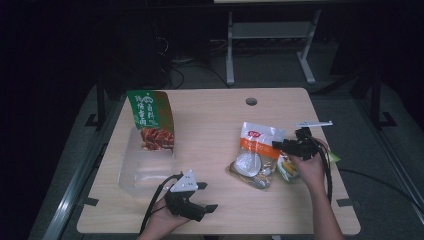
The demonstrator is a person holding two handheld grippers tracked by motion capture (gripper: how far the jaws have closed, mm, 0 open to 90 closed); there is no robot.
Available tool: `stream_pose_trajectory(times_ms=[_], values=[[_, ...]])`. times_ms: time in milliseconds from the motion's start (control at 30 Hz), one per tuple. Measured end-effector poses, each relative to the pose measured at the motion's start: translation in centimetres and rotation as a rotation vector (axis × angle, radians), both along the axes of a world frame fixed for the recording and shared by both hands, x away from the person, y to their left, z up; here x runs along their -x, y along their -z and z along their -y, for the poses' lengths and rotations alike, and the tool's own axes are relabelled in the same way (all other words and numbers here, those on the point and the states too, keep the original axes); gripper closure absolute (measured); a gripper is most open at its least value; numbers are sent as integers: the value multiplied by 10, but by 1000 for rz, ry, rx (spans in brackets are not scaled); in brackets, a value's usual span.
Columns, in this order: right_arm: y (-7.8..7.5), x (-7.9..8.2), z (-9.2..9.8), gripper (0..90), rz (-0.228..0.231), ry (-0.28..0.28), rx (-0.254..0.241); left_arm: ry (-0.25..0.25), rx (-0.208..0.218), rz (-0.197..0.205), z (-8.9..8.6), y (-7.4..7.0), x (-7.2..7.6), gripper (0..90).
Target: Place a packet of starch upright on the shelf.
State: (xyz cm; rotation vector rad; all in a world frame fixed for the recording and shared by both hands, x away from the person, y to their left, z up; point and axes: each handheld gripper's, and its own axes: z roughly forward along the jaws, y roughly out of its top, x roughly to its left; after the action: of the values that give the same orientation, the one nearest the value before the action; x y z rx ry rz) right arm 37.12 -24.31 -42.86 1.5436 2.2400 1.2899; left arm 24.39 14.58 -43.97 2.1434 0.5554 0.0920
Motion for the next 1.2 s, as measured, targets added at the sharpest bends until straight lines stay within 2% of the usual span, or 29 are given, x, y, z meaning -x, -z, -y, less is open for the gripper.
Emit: stream_pose_trajectory(times_ms=[67, 167, 267, 400, 467, 567, 633, 800, 867, 967, 1067, 1100, 1200], values=[[1, -1, -2, 801, -21, -13, -8, -7, 6, -7, 0, 1, -1, 220], [-2, 2, -4, 891, -11, -32, -34, -6, 1, -13, 3, 2, -1, 221], [-11, 7, -8, 894, 10, -58, -20, 0, 1, -11, 6, 3, -1, 222], [-25, 15, -14, 896, 44, -99, -35, -5, 10, -13, 9, 1, -3, 223], [-31, 19, -18, 896, 60, -121, -40, -5, 4, -1, 10, -2, -4, 224], [-39, 26, -26, 897, 82, -153, -34, -1, 1, 0, 12, -5, -8, 229], [-46, 31, -29, 897, 100, -186, -42, -3, 8, -9, 14, -6, -13, 237], [-64, 47, -40, 898, 151, -265, -40, -22, -2, 0, 22, -6, -27, 237], [-69, 54, -44, 898, 178, -306, -54, -33, -3, 4, 25, -6, -33, 238], [-70, 60, -49, 898, 194, -312, -3, -62, 17, -8, 30, -6, -44, 267], [-66, 59, -42, 898, 182, -311, -29, -80, 28, -12, 37, -5, -55, 302], [-65, 59, -41, 898, 186, -315, -34, -93, 24, -11, 42, -6, -65, 309], [-63, 60, -38, 897, 186, -333, -48, -100, 29, -29, 48, -6, -73, 336]])
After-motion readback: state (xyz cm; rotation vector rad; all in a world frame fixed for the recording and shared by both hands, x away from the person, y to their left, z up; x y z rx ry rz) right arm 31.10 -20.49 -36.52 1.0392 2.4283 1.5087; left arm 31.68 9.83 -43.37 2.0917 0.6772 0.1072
